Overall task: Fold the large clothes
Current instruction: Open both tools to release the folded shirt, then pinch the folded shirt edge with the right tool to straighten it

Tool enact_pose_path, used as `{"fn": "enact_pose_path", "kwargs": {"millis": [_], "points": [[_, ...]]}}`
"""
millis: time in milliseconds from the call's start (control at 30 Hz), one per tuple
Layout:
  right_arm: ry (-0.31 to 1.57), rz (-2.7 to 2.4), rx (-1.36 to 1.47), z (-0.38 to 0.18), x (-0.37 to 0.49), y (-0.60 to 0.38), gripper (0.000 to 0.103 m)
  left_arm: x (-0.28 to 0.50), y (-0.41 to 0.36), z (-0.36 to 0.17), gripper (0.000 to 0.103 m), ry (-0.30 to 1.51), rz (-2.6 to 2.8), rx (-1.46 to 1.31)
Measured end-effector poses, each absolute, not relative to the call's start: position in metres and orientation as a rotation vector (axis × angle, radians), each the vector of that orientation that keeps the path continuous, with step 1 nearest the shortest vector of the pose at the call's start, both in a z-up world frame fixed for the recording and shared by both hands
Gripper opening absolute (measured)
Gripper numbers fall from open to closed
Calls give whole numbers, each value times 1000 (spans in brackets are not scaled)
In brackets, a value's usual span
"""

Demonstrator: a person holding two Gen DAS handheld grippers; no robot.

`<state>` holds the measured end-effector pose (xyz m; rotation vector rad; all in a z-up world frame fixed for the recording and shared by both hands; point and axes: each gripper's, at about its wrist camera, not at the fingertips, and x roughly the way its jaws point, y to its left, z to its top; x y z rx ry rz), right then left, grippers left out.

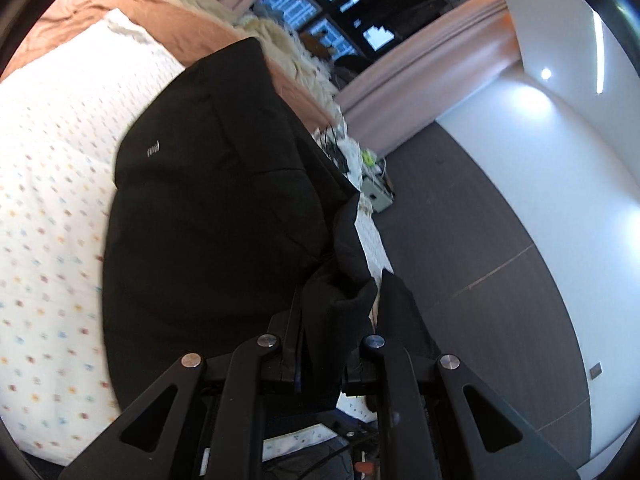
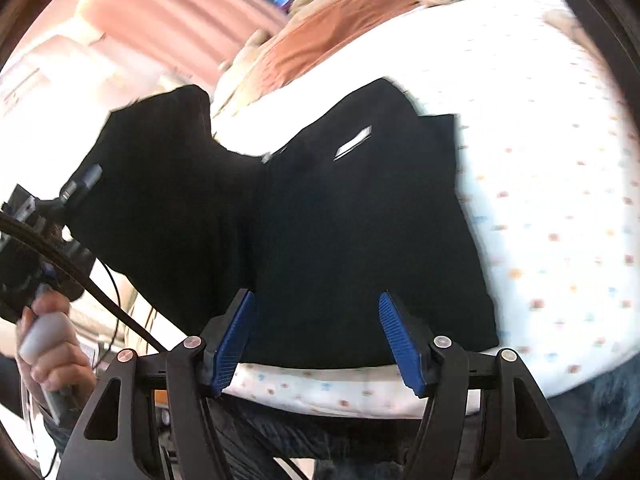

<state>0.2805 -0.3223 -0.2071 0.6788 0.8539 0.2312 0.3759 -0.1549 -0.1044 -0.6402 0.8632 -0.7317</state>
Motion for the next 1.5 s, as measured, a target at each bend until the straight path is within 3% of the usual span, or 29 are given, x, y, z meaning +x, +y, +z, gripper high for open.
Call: {"fn": "enact_pose_path", "kwargs": {"millis": [267, 400, 433, 500, 567, 600, 833, 1100, 1133, 1267, 1367, 1500], "points": [[831, 132, 743, -227, 270, -345, 63, 376, -230, -156, 14, 1062, -793, -614], [820, 112, 755, -222, 248, -358, 64, 374, -255, -188, 26, 1216, -793, -607], [817, 108, 755, -221, 243, -361, 68, 372, -256, -192, 30, 1230, -796, -612], [803, 110, 755, -209, 233, -363, 77, 370, -252, -192, 58, 1236, -832, -647], [786, 114, 760, -191, 209, -367, 77, 368, -243, -186, 79, 1215, -851, -683], [779, 117, 764, -173, 190, -368, 77, 367, -238, -181, 83, 1195, -846, -684], [728, 186, 770, -136, 176, -358, 77, 363, -184, -153, 83, 1086, -764, -647], [749, 204, 731, -132, 196, -336, 77, 347, -115, -157, 83, 1025, -583, -549], [751, 194, 726, -133, 199, -335, 76, 346, -108, -159, 83, 1028, -569, -537], [777, 168, 703, -138, 212, -332, 35, 347, -97, -170, 83, 1042, -529, -527], [783, 188, 711, -140, 212, -331, 17, 352, -105, -183, 83, 1065, -495, -512], [750, 206, 683, -137, 200, -331, 10, 357, -104, -195, 83, 1083, -449, -496]]}}
